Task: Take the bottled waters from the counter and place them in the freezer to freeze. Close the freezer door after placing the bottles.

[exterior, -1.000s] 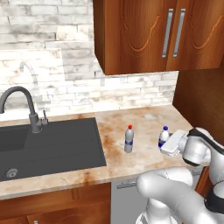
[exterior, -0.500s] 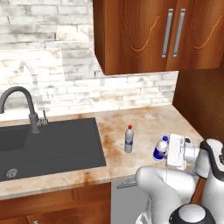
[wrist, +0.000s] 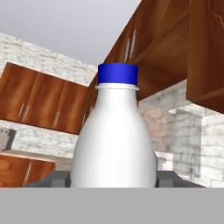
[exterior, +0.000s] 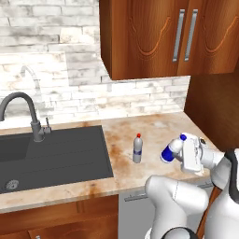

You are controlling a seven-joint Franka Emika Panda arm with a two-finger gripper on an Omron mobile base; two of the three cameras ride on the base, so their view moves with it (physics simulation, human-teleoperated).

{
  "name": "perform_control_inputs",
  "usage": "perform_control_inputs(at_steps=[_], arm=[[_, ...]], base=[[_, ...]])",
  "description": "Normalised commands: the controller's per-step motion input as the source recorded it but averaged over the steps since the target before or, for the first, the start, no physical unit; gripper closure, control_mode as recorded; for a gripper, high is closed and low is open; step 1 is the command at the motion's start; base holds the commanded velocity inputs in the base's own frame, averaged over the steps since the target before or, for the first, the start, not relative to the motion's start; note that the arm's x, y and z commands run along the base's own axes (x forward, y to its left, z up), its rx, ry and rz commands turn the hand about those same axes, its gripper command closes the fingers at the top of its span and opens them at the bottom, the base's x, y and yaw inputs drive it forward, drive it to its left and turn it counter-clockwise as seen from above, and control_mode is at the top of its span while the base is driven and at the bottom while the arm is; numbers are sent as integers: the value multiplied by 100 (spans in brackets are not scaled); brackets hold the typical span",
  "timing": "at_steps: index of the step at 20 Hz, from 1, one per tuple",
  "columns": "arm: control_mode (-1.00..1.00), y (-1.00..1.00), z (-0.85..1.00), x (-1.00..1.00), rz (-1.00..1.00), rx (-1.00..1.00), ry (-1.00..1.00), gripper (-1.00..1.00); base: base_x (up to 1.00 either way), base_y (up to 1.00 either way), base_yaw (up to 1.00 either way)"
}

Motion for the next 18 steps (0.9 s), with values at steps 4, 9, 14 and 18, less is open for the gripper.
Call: perform_control_inputs(at_steps=[4, 9, 14, 18], arm=[[-100, -26, 34, -38, -15, -9, 23, 100], [-100, -4, 11, -30, -28, -32, 34, 100], [-100, -21, -8, -39, -26, -9, 9, 100], [-100, -37, -5, -53, -8, 26, -14, 100]], base=[[0, 0, 0], [0, 0, 0], [0, 0, 0], [0, 0, 0]])
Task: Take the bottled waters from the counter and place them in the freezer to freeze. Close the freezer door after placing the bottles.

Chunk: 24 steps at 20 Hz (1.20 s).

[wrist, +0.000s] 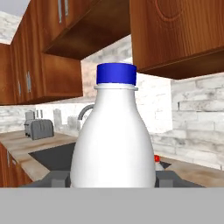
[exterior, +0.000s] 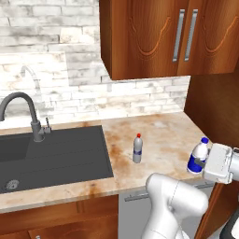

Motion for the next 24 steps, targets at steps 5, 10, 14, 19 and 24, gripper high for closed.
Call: perform_control_inputs(at_steps=[5, 10, 14, 19, 24], arm=[[-100, 0, 0, -11, 0, 2, -5, 100], [-100, 1, 0, 0, 0, 0, 0, 100], [-100, 0, 0, 0, 0, 0, 0, 100], [100, 1, 0, -9, 0, 0, -2, 100], [100, 0, 0, 0, 0, 0, 0, 100]], base=[[0, 0, 0], [0, 0, 0], [0, 0, 0], [-25, 2, -5], [-95, 16, -50]])
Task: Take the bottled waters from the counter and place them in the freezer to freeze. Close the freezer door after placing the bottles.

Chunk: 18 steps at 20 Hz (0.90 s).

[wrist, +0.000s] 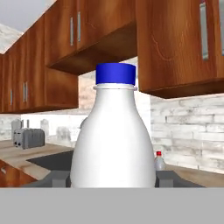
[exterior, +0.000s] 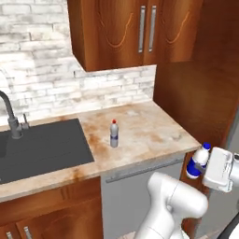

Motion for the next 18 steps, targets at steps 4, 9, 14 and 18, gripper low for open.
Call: perform_control_inputs(at_steps=[4, 9, 14, 18], arm=[[100, 0, 0, 0, 0, 0, 0, 100], [100, 0, 0, 0, 0, 0, 0, 100], [100, 0, 0, 0, 0, 0, 0, 100], [100, 0, 0, 0, 0, 0, 0, 100]], base=[[-98, 20, -67], [-63, 1, -77], [-27, -8, -78], [23, -21, -53]])
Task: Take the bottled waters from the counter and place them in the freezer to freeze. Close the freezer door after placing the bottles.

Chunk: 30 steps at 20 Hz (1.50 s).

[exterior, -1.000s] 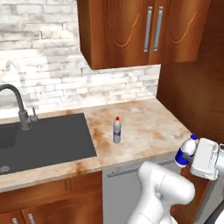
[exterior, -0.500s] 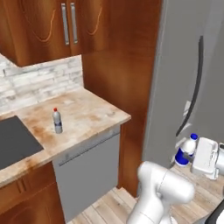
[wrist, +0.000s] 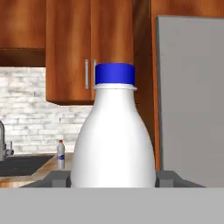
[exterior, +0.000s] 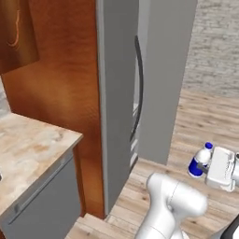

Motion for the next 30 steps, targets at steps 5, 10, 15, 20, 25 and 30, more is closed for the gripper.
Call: perform_control_inputs(at_steps=[5, 10, 15, 20, 25, 30], arm=[[100, 0, 0, 0, 0, 0, 0, 100], [100, 0, 0, 0, 0, 0, 0, 100], [100, 0, 0, 0, 0, 0, 0, 100], [100, 0, 0, 0, 0, 0, 0, 100], [100, 0, 0, 0, 0, 0, 0, 100], [100, 0, 0, 0, 0, 0, 0, 100]], base=[[79, -50, 0], [48, -31, 11], [57, -21, 37], [16, -53, 49], [7, -56, 46], [18, -60, 26]])
